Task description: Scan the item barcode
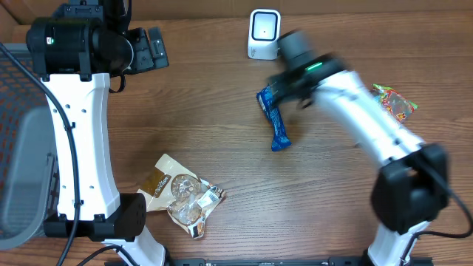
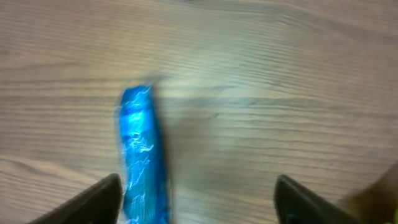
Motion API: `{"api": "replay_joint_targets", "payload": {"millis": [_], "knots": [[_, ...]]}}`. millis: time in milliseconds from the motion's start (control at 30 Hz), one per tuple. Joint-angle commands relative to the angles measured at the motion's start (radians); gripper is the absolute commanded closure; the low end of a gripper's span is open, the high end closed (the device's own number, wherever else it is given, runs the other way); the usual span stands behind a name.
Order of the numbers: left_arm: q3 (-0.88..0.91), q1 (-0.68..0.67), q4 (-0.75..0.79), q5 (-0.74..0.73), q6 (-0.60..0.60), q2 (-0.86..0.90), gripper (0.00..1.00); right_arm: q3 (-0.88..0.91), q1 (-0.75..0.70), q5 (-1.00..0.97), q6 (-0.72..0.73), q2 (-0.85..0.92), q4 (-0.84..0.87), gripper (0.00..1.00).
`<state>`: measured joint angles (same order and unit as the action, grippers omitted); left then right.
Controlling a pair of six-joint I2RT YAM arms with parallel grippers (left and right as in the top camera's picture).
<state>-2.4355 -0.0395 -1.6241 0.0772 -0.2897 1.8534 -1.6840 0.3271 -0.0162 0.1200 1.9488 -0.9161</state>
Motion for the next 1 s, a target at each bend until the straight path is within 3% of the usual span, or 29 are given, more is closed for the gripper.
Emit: {"api": "replay_joint_targets", "payload": {"millis": [0, 67, 133, 467, 633, 967], "knots": [[-0.007, -0.013, 0.002, 0.008, -0.013, 0.005, 0.00, 0.063, -0.124, 0.446, -0.065, 0.045, 0.048, 0.70], [-0.007, -0.013, 0.002, 0.008, -0.013, 0.005, 0.00, 0.086, -0.165, 0.487, -0.065, 0.075, 0.079, 0.86], [-0.007, -0.013, 0.002, 0.008, -0.013, 0.005, 0.00, 0.105, -0.178, 0.497, -0.064, 0.106, 0.101, 0.93], [-0.007, -0.013, 0.002, 0.008, -0.013, 0.005, 0.00, 0.112, -0.109, 0.499, 0.018, 0.214, 0.128, 0.96], [-0.007, -0.013, 0.002, 0.008, -0.013, 0.005, 0.00, 0.112, -0.074, 0.595, 0.006, 0.217, 0.122, 0.96], [-0.007, -0.013, 0.002, 0.008, -0.013, 0.005, 0.00, 0.111, 0.028, 0.591, -0.019, 0.217, 0.130, 0.96]]}}
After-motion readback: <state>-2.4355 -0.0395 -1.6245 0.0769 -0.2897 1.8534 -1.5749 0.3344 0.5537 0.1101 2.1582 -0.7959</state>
